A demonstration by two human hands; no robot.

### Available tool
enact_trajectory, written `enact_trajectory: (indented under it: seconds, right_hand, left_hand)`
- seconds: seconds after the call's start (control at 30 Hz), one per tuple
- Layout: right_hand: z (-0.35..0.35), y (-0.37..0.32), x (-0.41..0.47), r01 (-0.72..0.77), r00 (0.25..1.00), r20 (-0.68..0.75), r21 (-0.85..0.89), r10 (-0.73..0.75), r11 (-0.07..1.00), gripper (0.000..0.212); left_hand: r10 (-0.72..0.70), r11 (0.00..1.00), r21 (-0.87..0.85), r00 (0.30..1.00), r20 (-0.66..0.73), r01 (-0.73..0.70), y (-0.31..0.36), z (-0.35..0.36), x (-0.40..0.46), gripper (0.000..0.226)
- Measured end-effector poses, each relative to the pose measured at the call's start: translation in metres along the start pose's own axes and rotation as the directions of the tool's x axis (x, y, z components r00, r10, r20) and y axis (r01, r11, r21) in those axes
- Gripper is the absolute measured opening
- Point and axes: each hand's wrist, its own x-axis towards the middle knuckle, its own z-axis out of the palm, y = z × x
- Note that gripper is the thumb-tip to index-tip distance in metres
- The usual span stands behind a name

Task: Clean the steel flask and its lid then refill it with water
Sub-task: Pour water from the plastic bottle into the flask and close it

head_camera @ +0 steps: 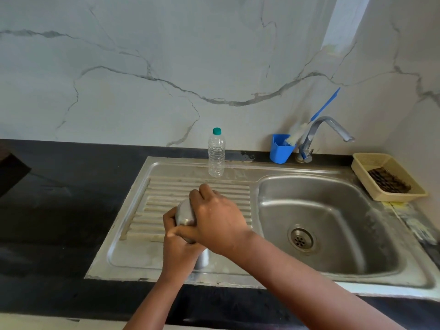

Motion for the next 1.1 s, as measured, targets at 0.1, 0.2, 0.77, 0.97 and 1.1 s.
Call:
enact_trajectory:
  seconds: [0.1,0.2,0.77,0.97,1.1]
  right_hand:
    - [-0.019,0.012,0.002,-0.033,0.952,0.302,0.280,-0.055,0.959,0.081]
    - [-0.032,0.019,0.007,0.106,0.904,0.341,0.406,-0.258,0.908,0.071]
    - [-0.042,0.014,0.019,0.107,0.892,0.369,0.386,-0.260,0.916,0.057]
    - [-0.035,0.009,0.016,0.135,0.902,0.377,0.217,-0.211,0.967,0.050]
    - [-0.031,-0.004,0.017,0.128,0.948,0.305,-0.098,-0.093,0.987,0.048]
  left_hand:
    - [-0.056,0.998,-0.026,0.998,-0.004,0.056,-0.006,-0.004,-0.001,0.083]
    - [-0.053,0.998,0.016,0.999,-0.003,0.053,-0.011,-0.005,0.000,0.081]
    - [-0.061,0.998,0.014,0.998,-0.008,0.061,-0.008,-0.004,0.001,0.081]
    - [-0.038,0.999,0.032,0.999,-0.001,0.038,-0.008,-0.005,0.001,0.081]
    - [-0.014,1.000,0.003,1.000,-0.001,0.014,-0.004,-0.004,0.000,0.079]
